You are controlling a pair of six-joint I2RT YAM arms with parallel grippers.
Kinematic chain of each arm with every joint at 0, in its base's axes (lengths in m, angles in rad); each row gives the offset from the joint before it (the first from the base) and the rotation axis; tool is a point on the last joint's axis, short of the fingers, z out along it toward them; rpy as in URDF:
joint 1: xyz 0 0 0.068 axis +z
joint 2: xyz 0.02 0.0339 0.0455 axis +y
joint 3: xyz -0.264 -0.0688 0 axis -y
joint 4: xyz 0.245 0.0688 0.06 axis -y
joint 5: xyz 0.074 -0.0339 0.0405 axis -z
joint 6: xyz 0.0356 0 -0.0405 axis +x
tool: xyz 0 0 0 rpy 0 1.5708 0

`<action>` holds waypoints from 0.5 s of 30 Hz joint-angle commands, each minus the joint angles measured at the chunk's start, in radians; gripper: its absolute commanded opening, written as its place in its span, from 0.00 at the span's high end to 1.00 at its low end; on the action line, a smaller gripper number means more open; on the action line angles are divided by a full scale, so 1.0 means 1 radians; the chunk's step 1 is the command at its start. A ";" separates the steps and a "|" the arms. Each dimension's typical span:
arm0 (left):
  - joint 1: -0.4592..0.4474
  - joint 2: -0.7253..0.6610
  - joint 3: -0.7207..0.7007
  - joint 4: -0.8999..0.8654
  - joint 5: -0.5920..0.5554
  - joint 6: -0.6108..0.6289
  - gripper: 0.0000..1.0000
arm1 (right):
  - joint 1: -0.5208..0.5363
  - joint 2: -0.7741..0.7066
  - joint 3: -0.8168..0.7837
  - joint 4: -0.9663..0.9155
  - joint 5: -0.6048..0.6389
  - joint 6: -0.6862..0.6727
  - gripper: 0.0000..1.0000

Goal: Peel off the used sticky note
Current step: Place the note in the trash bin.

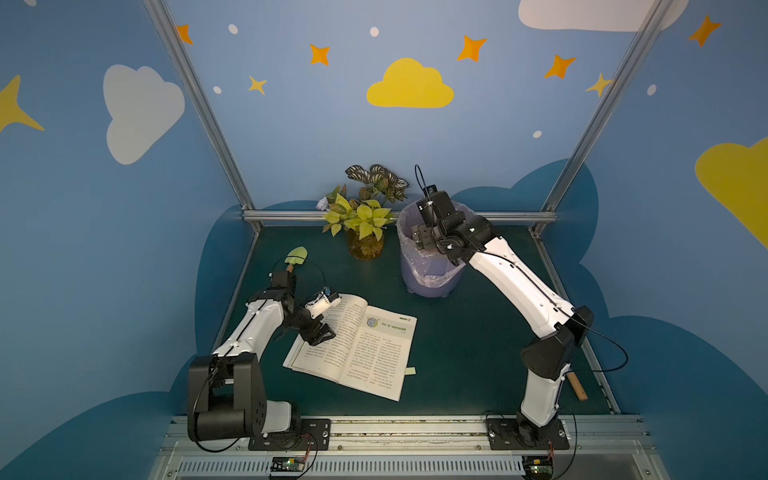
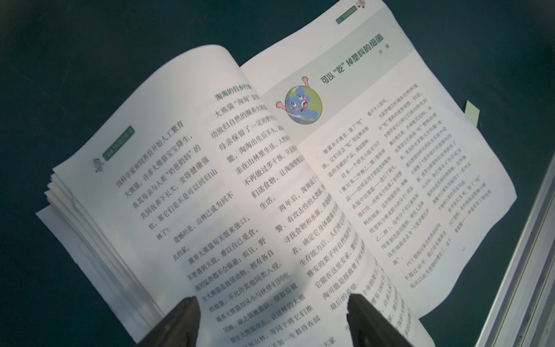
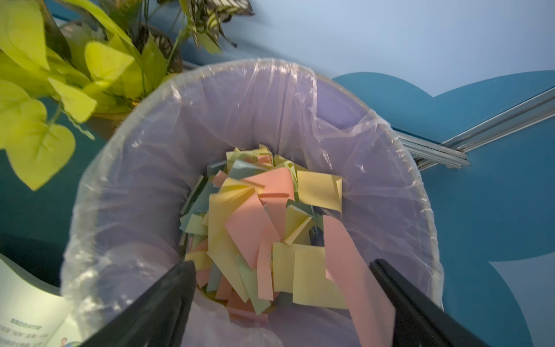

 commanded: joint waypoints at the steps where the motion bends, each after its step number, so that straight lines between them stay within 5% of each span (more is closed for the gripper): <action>1: 0.003 0.017 0.004 -0.001 0.017 0.001 0.19 | 0.008 -0.076 -0.059 -0.024 0.027 0.026 0.05; 15: 0.003 0.008 0.003 -0.001 0.026 -0.004 0.20 | -0.011 -0.120 -0.091 -0.126 0.061 0.101 0.04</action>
